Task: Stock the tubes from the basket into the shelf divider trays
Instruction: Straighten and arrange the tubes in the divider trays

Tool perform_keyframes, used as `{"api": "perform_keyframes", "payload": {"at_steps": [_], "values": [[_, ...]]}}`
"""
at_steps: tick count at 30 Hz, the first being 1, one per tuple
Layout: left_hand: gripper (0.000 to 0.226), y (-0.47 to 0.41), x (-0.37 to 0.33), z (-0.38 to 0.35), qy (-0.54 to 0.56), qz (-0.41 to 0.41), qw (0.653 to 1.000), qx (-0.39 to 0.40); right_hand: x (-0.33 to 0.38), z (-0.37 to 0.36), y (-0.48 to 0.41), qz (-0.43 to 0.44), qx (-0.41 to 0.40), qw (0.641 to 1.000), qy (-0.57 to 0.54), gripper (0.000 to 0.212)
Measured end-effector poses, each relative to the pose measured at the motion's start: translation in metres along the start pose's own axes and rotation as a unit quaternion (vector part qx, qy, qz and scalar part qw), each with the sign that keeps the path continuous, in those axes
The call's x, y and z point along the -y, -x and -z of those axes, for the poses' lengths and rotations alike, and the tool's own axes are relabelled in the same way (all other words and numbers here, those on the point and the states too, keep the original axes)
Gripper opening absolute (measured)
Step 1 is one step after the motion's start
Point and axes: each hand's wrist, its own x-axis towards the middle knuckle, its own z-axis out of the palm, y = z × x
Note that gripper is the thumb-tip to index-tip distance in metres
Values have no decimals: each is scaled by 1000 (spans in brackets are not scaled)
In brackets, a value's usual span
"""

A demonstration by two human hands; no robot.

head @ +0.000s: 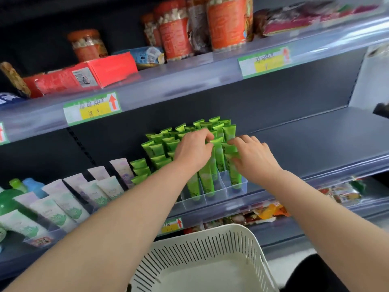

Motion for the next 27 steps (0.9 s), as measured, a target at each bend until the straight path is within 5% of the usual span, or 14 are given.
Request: {"api": "perform_keyframes", "payload": {"at_steps": [16, 27], "values": [[19, -62, -19, -37, -110, -70, 982, 134, -32, -28, -1, 1, -37, 991, -128, 20], [15, -59, -23, -49, -112, -63, 988, 90, -40, -18, -7, -5, -10, 994, -108, 22]]}}
